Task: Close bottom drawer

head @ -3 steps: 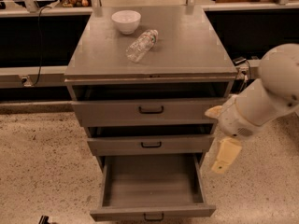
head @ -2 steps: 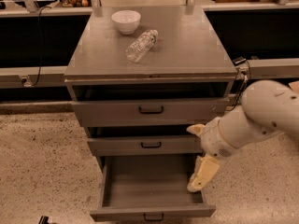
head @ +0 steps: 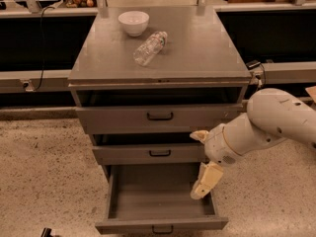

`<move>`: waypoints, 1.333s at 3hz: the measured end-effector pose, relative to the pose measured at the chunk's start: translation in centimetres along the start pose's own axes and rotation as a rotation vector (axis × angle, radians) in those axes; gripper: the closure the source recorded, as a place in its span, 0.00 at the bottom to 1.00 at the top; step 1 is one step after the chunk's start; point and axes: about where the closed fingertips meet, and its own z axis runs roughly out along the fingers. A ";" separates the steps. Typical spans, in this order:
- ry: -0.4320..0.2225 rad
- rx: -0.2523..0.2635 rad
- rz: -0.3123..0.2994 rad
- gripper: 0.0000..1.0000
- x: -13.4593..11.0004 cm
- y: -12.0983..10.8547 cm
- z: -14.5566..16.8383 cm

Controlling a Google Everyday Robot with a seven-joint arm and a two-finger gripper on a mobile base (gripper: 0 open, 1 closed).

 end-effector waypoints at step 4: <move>-0.442 -0.053 -0.029 0.00 3.1 2.5 19.8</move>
Offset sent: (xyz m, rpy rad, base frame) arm 0.0126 0.1013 -0.2081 0.4663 -0.0790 0.0442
